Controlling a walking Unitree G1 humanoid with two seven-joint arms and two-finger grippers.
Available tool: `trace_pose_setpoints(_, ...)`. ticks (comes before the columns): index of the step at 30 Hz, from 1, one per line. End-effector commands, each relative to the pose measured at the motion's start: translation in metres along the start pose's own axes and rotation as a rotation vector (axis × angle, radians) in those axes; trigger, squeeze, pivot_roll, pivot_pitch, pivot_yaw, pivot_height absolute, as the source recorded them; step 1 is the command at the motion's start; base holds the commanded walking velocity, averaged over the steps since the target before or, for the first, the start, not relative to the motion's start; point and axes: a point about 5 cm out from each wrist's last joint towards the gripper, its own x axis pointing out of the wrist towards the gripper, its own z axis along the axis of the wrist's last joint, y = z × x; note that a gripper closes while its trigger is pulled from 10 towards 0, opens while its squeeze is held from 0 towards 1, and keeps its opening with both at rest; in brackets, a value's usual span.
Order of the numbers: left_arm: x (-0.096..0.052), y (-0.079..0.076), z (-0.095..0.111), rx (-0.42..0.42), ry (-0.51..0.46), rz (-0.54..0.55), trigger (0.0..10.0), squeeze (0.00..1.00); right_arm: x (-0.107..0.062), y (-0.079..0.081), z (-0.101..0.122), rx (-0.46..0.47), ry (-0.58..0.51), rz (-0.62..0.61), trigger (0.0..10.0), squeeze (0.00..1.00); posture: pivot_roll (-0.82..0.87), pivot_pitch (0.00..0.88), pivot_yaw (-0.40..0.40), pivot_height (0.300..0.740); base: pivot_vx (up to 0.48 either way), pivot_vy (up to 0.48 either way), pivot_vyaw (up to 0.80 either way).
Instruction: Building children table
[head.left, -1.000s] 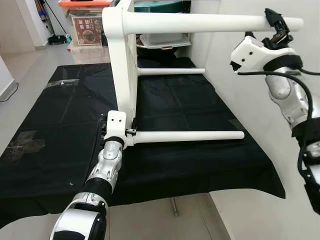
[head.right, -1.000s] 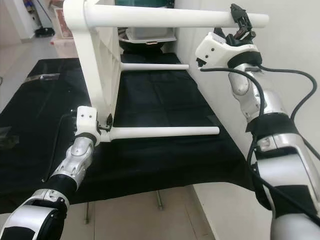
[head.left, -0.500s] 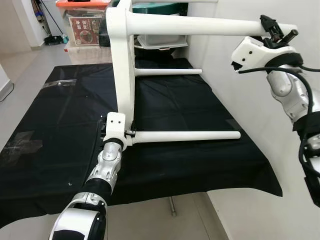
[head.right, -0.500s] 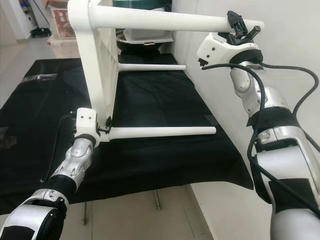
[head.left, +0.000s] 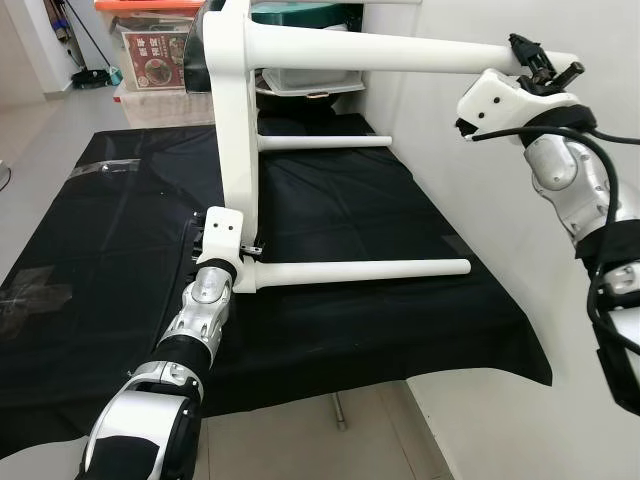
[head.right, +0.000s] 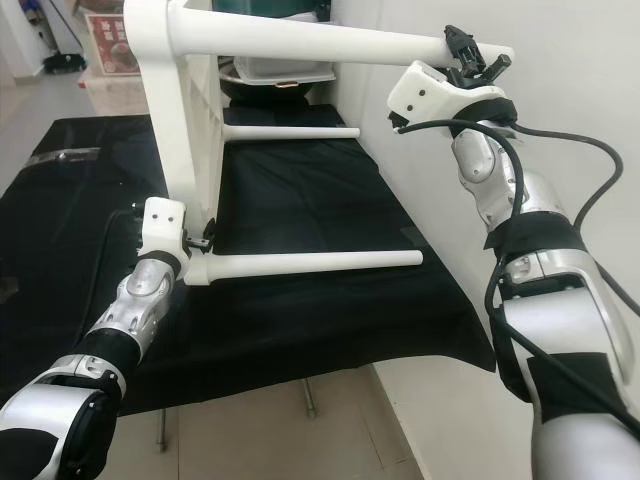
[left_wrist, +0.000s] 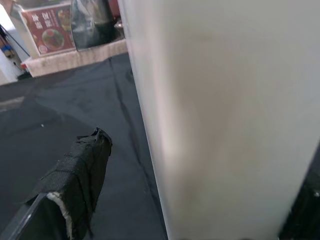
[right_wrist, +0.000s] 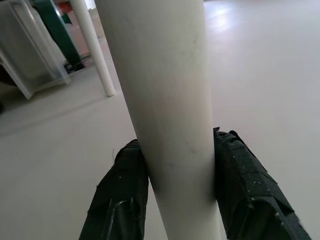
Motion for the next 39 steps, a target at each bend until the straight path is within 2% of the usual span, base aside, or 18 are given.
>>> trace_pose_setpoints(1, 0.005, 0.027, 0.015, 0.02, -0.061, 0.094, 10.0, 0.0, -0.005, 0.006, -0.015, 0.191, 0.099, -0.014, 0.0, 0.0, -0.11, 0.0, -0.026, 0.74, 0.0, 0.0, 0.0)
trace_pose_setpoints(2, 0.005, 0.027, 0.015, 0.02, -0.061, 0.094, 10.0, 0.0, -0.005, 0.006, -0.015, 0.191, 0.099, -0.014, 0.0, 0.0, -0.11, 0.0, -0.026, 0.74, 0.0, 0.0, 0.0)
trace_pose_setpoints(5, 0.008, 0.049, 0.032, 0.062, -0.13, 0.158, 10.0, 0.0, -0.006, 0.01, -0.019, 0.268, 0.136, -0.004, 0.0, 0.0, -0.1, 0.0, -0.019, 0.74, 0.0, 0.0, 0.0)
trace_pose_setpoints(7, 0.008, 0.083, 0.063, 0.139, -0.239, 0.249, 10.0, 0.0, -0.006, 0.011, -0.02, 0.355, 0.164, 0.008, 0.0, 0.0, -0.08, 0.0, -0.023, 0.74, 0.0, 0.0, 0.0)
trace_pose_setpoints(9, 0.008, 0.087, 0.067, 0.152, -0.253, 0.258, 10.0, 0.0, -0.006, 0.011, -0.019, 0.362, 0.165, 0.009, 0.0, 0.0, -0.08, 0.0, -0.023, 0.74, 0.0, 0.0, 0.0)
trace_pose_setpoints(10, 0.008, 0.101, 0.086, 0.195, -0.303, 0.286, 10.0, 0.0, -0.003, 0.011, -0.017, 0.381, 0.16, 0.015, 0.0, 0.0, -0.07, 0.0, -0.022, 0.74, 0.0, 0.0, 0.0)
trace_pose_setpoints(15, 0.008, 0.12, 0.116, 0.25, -0.373, 0.322, 10.0, 0.0, 0.0, 0.012, -0.012, 0.445, 0.169, 0.034, 0.0, 0.0, -0.06, 0.0, -0.024, 0.74, 0.0, 0.0, 0.0)
trace_pose_setpoints(16, 0.006, 0.135, 0.144, 0.313, -0.437, 0.354, 10.0, 0.0, 0.001, 0.02, -0.01, 0.542, 0.2, 0.067, 0.0, 0.0, -0.05, 0.0, -0.022, 0.74, 0.0, 0.0, 0.0)
trace_pose_setpoints(19, 0.004, 0.142, 0.159, 0.342, -0.466, 0.371, 10.0, 0.0, 0.0, 0.03, -0.009, 0.605, 0.225, 0.097, 0.0, 0.0, -0.04, 0.0, -0.025, 0.74, 0.0, 0.0, 0.0)
trace_pose_setpoints(21, 0.001, 0.151, 0.183, 0.384, -0.515, 0.392, 10.0, 0.0, -0.008, 0.057, -0.007, 0.734, 0.287, 0.166, 0.0, 0.0, -0.03, 0.0, -0.026, 0.74, 0.0, 0.0, 0.0)
trace_pose_setpoints(22, 0.001, 0.151, 0.183, 0.384, -0.515, 0.392, 10.0, 0.0, -0.008, 0.057, -0.007, 0.734, 0.287, 0.166, 0.0, 0.0, -0.03, 0.0, -0.026, 0.74, 0.0, 0.0, 0.0)
trace_pose_setpoints(23, -0.001, 0.157, 0.201, 0.42, -0.549, 0.403, 10.0, 0.0, -0.019, 0.085, -0.004, 0.827, 0.344, 0.234, 0.0, 0.0, -0.03, 0.0, -0.027, 0.74, 0.0, 0.0, 0.0)
trace_pose_setpoints(24, -0.001, 0.157, 0.201, 0.42, -0.549, 0.403, 10.0, 0.0, -0.019, 0.085, -0.004, 0.827, 0.344, 0.234, 0.0, 0.0, -0.03, 0.0, -0.027, 0.74, 0.0, 0.0, 0.0)
trace_pose_setpoints(25, -0.003, 0.161, 0.216, 0.466, -0.568, 0.405, 10.0, 0.0, -0.034, 0.115, 0.001, 0.915, 0.408, 0.297, 0.0, 0.0, -0.03, 0.0, -0.027, 0.74, 0.0, 0.0, 0.0)
trace_pose_setpoints(28, -0.004, 0.162, 0.222, 0.487, -0.573, 0.404, 10.0, 0.0, -0.041, 0.127, 0.003, 0.961, 0.441, 0.323, 0.0, 0.0, -0.03, 0.0, -0.027, 0.74, 0.0, 0.0, 0.0)
trace_pose_setpoints(31, -0.005, 0.161, 0.238, 0.549, -0.588, 0.376, 10.0, 0.0, -0.058, 0.153, 0.011, 1.046, 0.503, 0.367, 0.0, 0.0, -0.02, 0.0, -0.024, 0.74, 0.0, 0.0, 0.0)
trace_pose_setpoints(36, 0.0, 0.144, 0.255, 0.671, -0.59, 0.233, 10.0, 0.0, -0.087, 0.185, 0.04, 1.163, 0.555, 0.455, 0.0, 0.0, -0.02, 0.0, -0.02, 0.74, 0.0, 0.0, 0.0)
trace_pose_setpoints(39, 0.0, 0.144, 0.255, 0.671, -0.59, 0.233, 10.0, 0.0, -0.087, 0.185, 0.04, 1.163, 0.555, 0.455, 0.0, 0.0, -0.02, 0.0, -0.02, 0.74, 0.0, 0.0, 0.0)
